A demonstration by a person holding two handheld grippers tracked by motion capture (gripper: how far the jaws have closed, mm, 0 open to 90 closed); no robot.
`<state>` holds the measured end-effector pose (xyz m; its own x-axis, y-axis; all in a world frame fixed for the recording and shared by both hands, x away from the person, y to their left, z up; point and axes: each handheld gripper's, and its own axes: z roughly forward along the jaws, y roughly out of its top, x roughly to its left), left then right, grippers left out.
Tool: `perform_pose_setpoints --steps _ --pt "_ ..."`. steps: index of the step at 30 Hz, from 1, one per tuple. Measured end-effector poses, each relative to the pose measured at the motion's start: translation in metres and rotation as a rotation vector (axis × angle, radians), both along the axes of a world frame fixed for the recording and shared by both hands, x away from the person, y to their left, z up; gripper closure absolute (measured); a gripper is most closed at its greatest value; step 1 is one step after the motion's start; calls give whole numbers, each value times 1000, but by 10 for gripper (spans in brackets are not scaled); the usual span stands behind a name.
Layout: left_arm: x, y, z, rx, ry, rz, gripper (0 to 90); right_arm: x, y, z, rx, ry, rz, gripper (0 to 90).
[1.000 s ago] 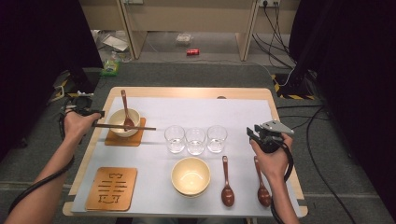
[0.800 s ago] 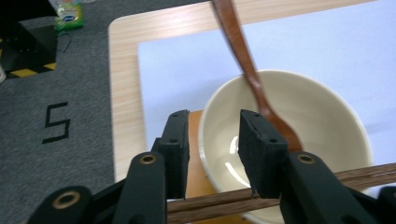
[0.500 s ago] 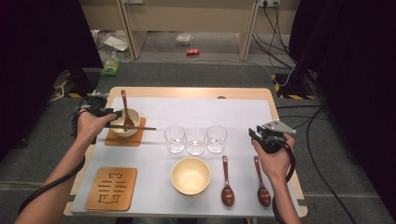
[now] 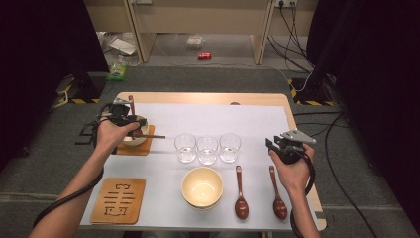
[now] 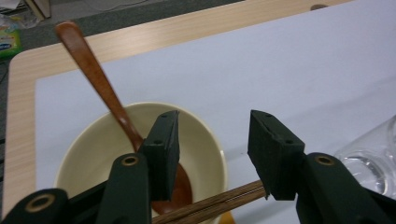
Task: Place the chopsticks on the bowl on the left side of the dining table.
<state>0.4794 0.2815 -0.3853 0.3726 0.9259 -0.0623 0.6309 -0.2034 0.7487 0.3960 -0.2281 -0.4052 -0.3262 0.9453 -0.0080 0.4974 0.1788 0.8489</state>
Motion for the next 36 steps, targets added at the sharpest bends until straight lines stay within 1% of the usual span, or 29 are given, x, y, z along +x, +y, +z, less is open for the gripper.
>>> perform_pose_setpoints --steps 6,12,18,27,34,36 --pt "-1 -17 1 -7 -9 -37 518 -2 -6 0 5 3 -9 636" --pt "-1 -29 1 -16 -15 -58 513 -5 -9 -1 12 4 -18 634" --pt "0 -38 1 -21 -25 -75 503 -7 -12 -2 19 4 -23 633" --pt "-4 -47 3 -25 -41 -99 493 -7 -11 -3 25 4 -22 633" --pt "-4 -53 3 -17 -42 -114 488 -8 -12 -3 27 2 -23 632" --pt "-4 -55 3 -10 -37 -114 488 -8 -13 -3 28 0 -23 632"
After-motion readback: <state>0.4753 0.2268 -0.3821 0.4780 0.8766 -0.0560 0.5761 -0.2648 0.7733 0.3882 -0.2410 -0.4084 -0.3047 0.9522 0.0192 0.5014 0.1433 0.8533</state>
